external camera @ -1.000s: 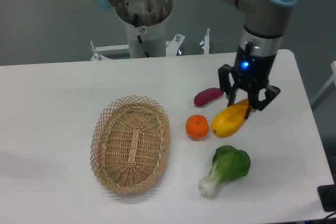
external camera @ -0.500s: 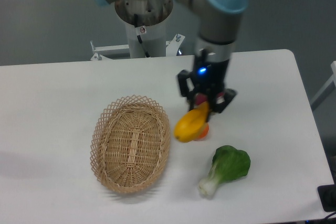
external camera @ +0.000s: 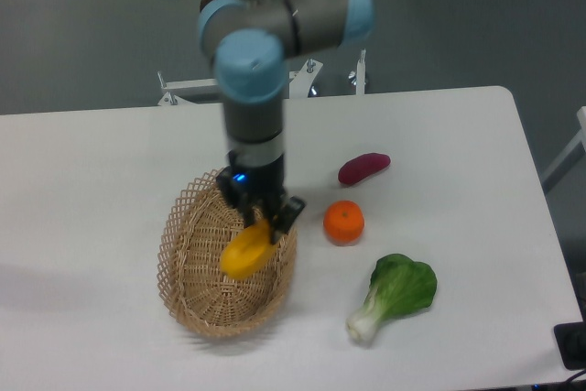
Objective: Place the mango in the basket
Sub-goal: 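Lift the mango and carry it over the wicker basket, then lower the mango into the basket and open the gripper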
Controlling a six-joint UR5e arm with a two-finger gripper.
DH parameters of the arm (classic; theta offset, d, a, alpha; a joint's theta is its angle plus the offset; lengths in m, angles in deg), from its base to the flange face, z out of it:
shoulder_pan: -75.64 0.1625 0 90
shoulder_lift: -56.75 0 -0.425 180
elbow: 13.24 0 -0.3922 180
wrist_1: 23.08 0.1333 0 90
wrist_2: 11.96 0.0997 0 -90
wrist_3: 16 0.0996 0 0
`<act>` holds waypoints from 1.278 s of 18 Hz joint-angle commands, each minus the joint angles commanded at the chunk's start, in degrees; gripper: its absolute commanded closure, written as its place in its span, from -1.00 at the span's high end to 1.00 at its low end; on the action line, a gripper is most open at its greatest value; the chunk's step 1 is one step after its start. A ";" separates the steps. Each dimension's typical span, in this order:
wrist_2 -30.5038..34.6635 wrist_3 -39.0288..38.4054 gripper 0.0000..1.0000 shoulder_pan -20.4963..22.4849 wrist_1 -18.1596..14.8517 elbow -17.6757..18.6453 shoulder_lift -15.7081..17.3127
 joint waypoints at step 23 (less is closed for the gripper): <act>0.63 0.62 1.00 -2.47 1.23 -0.44 -4.40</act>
